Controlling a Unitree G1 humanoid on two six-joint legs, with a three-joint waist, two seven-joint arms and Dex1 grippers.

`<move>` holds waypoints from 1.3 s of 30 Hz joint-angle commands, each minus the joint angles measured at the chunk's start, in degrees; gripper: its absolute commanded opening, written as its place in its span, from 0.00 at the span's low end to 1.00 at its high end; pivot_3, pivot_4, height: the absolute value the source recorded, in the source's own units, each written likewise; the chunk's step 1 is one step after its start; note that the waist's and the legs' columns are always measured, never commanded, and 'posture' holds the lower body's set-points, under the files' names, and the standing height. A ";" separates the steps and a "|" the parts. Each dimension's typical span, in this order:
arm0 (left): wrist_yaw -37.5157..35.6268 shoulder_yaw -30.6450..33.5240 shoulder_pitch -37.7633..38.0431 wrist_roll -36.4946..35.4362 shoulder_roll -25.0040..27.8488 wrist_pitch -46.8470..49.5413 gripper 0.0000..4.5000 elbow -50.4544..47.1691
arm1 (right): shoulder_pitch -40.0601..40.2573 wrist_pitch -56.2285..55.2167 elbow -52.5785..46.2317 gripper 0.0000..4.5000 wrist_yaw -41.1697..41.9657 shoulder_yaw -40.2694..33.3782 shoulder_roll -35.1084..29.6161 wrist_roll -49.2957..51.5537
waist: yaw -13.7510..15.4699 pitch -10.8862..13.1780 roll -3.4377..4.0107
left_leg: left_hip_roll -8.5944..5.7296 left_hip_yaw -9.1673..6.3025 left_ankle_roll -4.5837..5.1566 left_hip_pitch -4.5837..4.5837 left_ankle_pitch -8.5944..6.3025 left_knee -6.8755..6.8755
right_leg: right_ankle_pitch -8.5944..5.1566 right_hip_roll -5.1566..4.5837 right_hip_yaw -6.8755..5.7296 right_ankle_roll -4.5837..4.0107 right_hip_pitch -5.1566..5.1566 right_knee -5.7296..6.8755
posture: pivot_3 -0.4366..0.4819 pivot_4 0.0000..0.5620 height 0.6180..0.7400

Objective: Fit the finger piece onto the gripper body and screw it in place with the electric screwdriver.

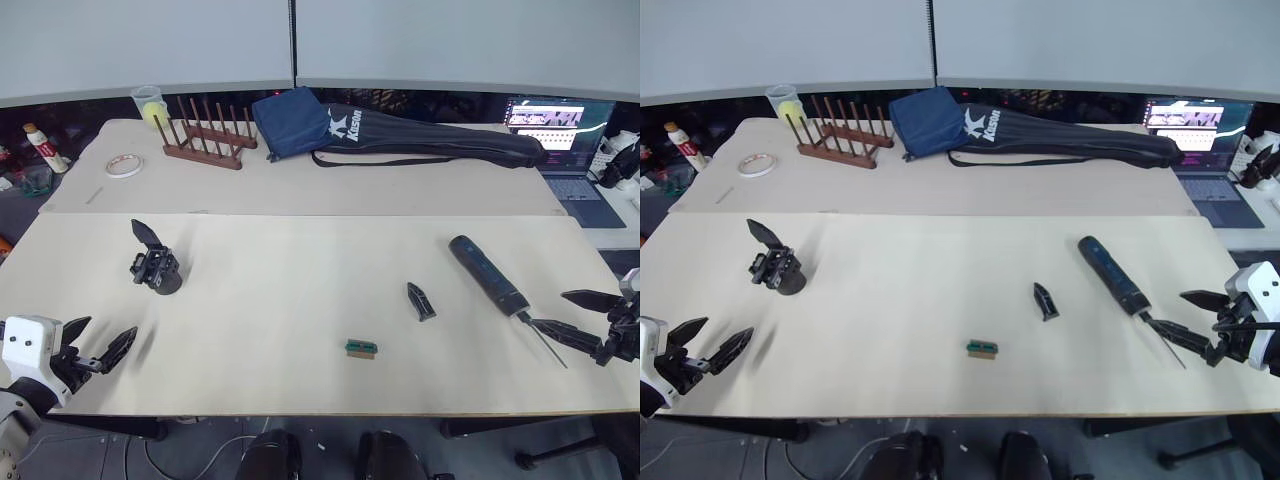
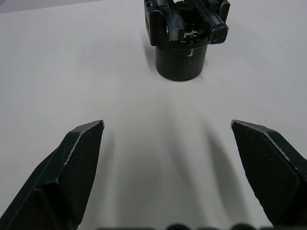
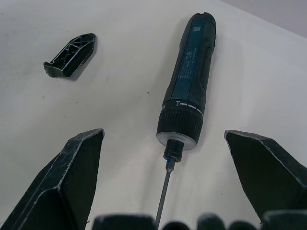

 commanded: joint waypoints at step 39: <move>15.17 -17.56 -27.52 11.20 -10.37 -11.56 0.60 17.31 | -21.53 15.14 -37.42 1.00 -13.10 20.08 11.14 14.83 | 0.15 0.04 -0.31 | 0.00 -0.03 0.26 -0.29 0.34 0.03 | 0.37 0.04 -0.12 0.39 0.02 0.10 | 0.48 0.27 1.00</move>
